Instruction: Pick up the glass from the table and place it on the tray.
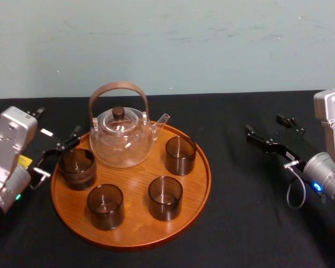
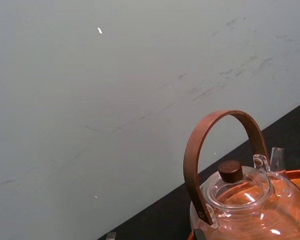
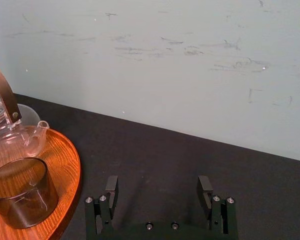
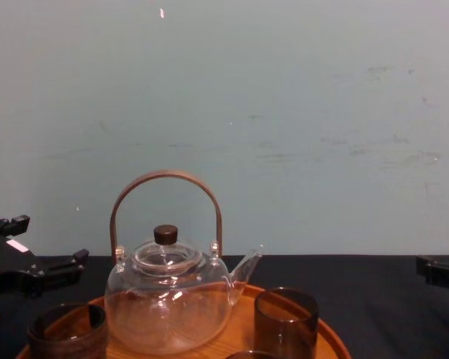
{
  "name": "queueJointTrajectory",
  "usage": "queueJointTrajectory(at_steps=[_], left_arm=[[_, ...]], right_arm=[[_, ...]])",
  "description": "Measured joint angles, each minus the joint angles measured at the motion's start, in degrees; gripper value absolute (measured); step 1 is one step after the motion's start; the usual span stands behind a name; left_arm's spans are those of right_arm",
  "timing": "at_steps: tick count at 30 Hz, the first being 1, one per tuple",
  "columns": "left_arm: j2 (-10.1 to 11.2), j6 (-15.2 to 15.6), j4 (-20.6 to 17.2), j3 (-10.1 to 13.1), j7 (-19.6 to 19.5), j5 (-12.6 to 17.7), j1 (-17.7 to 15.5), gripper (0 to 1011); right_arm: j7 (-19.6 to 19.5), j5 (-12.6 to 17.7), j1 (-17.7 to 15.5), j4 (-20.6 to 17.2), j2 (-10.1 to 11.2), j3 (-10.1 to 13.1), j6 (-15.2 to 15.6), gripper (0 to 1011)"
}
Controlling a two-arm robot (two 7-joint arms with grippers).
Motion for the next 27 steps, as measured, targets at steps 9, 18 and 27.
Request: queueJointTrajectory(at_steps=[9,18,27], left_arm=[[0.00,0.00,0.00,0.00,0.00,0.00,0.01,1001],[0.00,0.00,0.00,0.00,0.00,0.00,0.00,1001],[0.00,0.00,0.00,0.00,0.00,0.00,0.00,1001]], right_arm=[[0.04,0.02,0.01,-0.10,0.10,-0.08,0.03,1002],[0.09,0.10,0.04,-0.15,0.14,-0.14,0.07,1002],[0.12,0.15,0.07,-0.19,0.20,-0.17,0.07,1002]])
